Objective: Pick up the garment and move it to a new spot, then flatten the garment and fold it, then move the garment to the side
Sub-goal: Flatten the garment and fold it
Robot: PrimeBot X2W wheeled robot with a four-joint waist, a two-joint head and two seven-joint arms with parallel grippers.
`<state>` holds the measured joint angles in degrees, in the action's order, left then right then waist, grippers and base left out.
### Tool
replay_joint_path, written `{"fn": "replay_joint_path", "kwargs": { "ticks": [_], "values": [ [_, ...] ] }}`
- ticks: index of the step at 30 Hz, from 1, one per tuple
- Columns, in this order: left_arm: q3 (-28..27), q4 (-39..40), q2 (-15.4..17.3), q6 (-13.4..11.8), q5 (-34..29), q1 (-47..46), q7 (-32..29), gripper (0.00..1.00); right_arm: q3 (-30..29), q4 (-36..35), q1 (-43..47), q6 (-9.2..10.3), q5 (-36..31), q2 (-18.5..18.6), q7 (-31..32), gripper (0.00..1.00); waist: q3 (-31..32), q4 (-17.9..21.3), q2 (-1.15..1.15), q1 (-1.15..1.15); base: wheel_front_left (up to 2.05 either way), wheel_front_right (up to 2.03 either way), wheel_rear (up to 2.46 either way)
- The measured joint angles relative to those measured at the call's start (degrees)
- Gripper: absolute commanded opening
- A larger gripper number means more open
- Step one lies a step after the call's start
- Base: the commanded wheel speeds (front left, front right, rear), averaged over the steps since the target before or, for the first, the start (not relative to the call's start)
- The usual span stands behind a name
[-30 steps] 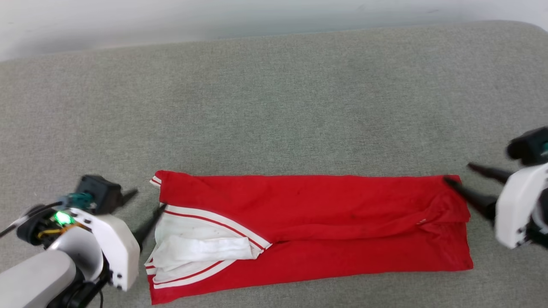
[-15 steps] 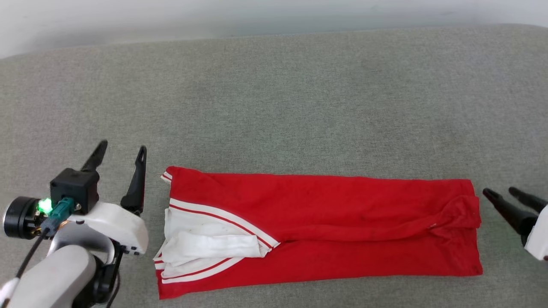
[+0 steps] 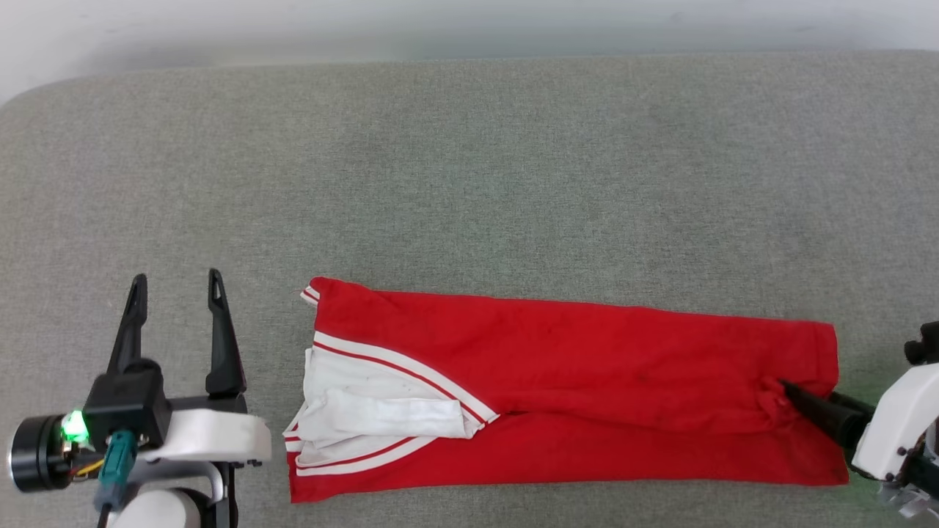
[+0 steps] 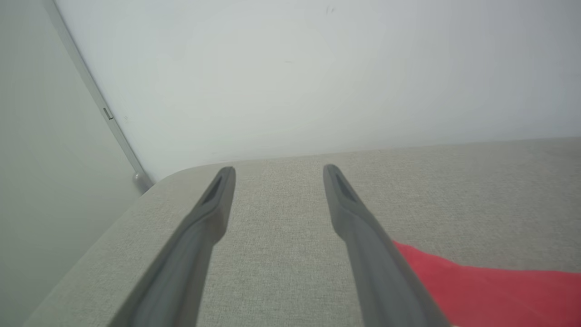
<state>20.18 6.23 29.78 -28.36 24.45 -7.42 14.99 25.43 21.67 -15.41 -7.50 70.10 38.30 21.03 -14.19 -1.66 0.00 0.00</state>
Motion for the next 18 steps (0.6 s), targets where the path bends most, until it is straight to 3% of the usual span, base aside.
{"fn": "replay_joint_path", "kwargs": {
  "ticks": [8,9,10,11,18],
  "values": [
    [-8.69,2.26,-9.45,4.25,-9.96,6.12,0.00,1.00,2.48,-1.77,0.51,0.00,2.03,-1.30,3.13,1.00,0.18,-0.50,0.00,0.00,0.00,0.00,0.00],
    [-9.44,2.21,-10.59,4.78,-11.04,6.69,0.00,1.00,2.64,-1.74,0.48,0.00,2.03,-1.42,3.13,0.71,0.22,-0.53,0.00,0.00,0.00,0.00,0.00],
    [-10.06,2.15,-11.72,5.37,-11.92,7.22,0.00,1.00,2.76,-1.76,0.41,0.00,1.90,-1.48,3.09,0.24,0.25,-0.55,0.00,0.00,0.00,0.00,0.00],
    [-10.68,1.90,-12.67,6.10,-12.83,7.59,0.00,1.00,2.85,-1.63,0.35,0.01,1.68,-1.59,2.70,0.00,0.28,-0.54,0.00,0.00,0.00,0.00,0.00],
    [-13.79,1.69,-18.17,9.33,-18.14,9.96,0.00,1.00,3.67,-1.20,-0.11,-0.03,0.86,-2.16,1.16,0.00,1.22,-0.35,0.00,0.00,0.00,0.00,0.00]
  ]
}}
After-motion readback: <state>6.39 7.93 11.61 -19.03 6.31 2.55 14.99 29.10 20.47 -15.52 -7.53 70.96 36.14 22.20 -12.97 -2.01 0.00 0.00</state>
